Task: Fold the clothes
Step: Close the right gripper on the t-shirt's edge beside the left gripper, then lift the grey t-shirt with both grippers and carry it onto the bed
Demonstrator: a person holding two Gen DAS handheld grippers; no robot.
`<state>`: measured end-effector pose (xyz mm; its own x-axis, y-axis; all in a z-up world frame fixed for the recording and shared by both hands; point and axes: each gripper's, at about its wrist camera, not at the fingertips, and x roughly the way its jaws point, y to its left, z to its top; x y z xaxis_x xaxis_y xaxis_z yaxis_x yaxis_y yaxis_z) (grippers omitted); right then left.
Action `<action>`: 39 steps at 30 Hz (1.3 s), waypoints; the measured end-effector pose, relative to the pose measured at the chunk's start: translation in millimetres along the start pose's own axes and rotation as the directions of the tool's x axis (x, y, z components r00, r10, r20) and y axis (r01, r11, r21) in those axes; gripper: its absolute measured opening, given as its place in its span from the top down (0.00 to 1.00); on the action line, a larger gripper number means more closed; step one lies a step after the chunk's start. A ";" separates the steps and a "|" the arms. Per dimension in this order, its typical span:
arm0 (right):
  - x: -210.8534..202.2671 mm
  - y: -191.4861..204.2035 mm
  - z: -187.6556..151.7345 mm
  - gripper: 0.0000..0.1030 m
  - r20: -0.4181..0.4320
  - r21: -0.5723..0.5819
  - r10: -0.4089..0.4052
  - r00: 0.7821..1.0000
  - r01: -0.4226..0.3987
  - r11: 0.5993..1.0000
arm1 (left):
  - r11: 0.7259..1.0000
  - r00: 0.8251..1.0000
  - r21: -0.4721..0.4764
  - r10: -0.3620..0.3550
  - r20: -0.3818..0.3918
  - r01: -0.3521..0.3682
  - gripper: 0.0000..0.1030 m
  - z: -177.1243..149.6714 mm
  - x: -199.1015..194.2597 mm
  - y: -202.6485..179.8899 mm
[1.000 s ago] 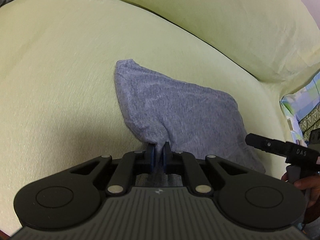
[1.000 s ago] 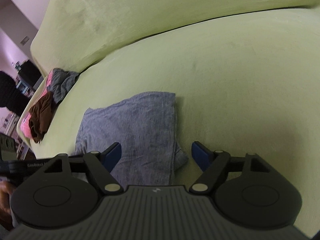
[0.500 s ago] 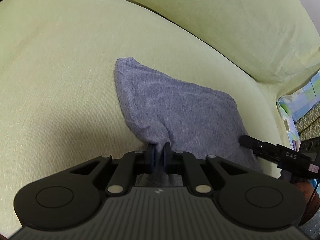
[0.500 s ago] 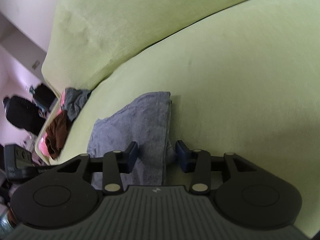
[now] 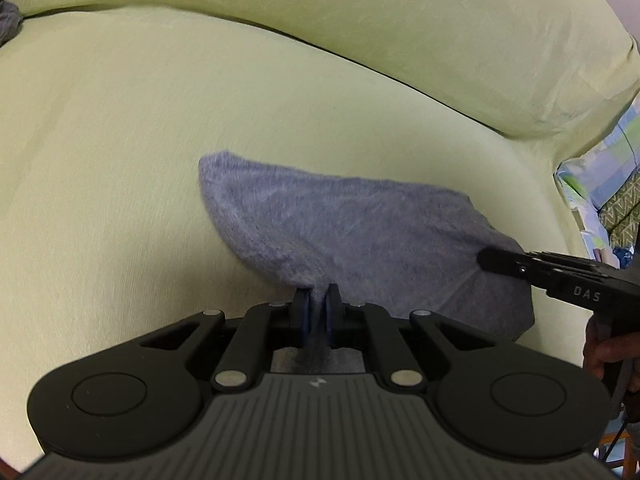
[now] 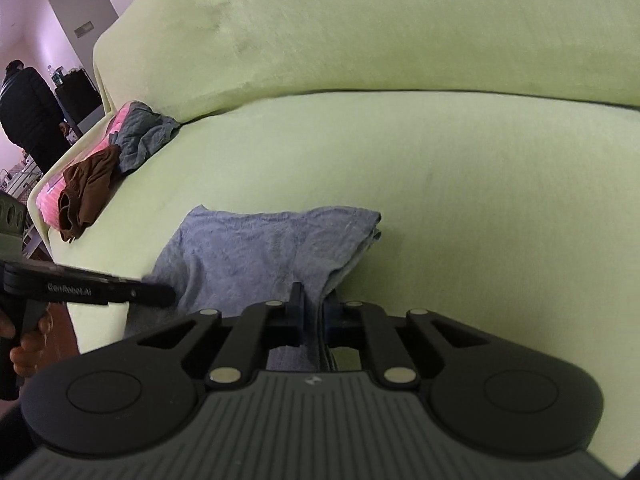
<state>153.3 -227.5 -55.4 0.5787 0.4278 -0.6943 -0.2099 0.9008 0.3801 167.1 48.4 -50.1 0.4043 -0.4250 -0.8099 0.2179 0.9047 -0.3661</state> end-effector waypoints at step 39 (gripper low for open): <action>-514.7 -370.7 28.5 0.94 -0.100 0.332 -0.376 0.921 0.387 0.860 | 0.918 0.910 0.203 -0.268 -0.316 0.341 0.95 16.4 117.1 -647.0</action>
<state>-44.4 -783.7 178.5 0.5337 0.0627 -0.8434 0.3047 0.9160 0.2609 88.1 -587.2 99.4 0.0290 -0.6204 -0.7837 0.5183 0.6798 -0.5189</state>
